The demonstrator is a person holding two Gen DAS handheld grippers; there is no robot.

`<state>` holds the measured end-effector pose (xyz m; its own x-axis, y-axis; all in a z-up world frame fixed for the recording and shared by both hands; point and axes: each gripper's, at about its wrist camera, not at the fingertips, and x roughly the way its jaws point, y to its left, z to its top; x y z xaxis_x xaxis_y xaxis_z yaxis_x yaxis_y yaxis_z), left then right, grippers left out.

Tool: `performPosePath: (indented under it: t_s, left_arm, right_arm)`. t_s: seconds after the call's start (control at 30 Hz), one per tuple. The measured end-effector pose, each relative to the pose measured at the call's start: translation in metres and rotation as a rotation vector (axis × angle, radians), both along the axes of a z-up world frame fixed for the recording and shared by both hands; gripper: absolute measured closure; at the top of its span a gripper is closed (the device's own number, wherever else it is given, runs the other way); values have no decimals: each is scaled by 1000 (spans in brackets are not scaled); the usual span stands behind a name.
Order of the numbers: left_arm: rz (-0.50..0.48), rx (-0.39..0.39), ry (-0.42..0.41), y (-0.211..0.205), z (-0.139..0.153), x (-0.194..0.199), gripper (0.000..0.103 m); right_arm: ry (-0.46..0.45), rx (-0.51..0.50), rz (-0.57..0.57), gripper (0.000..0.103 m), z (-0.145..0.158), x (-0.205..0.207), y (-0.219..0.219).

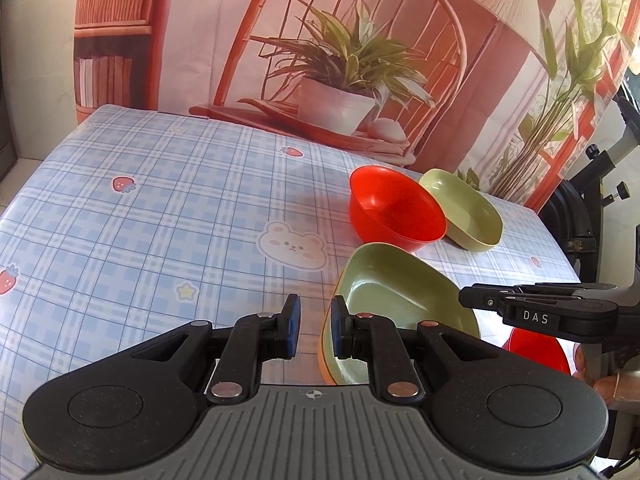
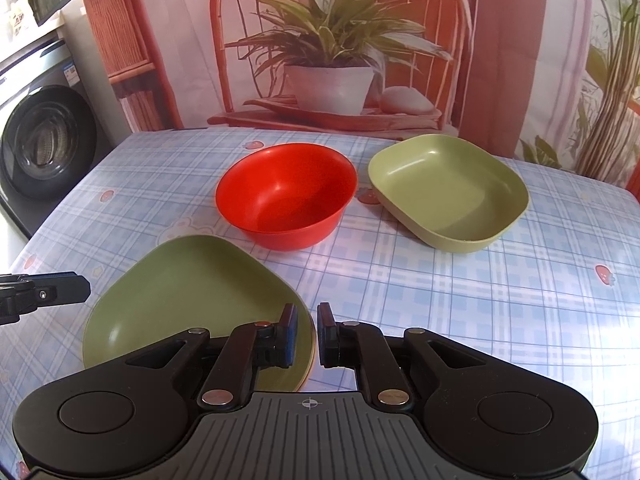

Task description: Organize plates and bowls

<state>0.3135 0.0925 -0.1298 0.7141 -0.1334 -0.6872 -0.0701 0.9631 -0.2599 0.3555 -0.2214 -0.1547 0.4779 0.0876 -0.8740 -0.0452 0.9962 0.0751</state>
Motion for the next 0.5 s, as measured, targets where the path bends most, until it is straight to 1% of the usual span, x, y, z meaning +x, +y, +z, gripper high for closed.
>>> performPosePath:
  t_s: [0.07, 0.17, 0.2, 0.27, 0.4, 0.5]
  left_arm:
    - [-28, 23, 16, -7, -4, 3, 87]
    - [-20, 41, 42, -10, -14, 6, 87]
    - [-18, 35, 44, -9, -17, 6, 85]
    - [-14, 22, 47, -7, -21, 7, 84]
    - [-24, 40, 44, -9, -23, 7, 82]
    - [-23, 11, 59, -5, -26, 9, 82]
  right_arm:
    - [2, -1, -6, 93, -1, 0, -1]
    - [12, -5, -20, 93, -4, -1, -5]
    - [15, -5, -23, 93, -4, -1, -6]
    - [20, -1, -24, 92, -5, -2, -8]
    - [22, -7, -24, 92, -4, -3, -8]
    - [21, -5, -36, 92, -4, -3, -9]
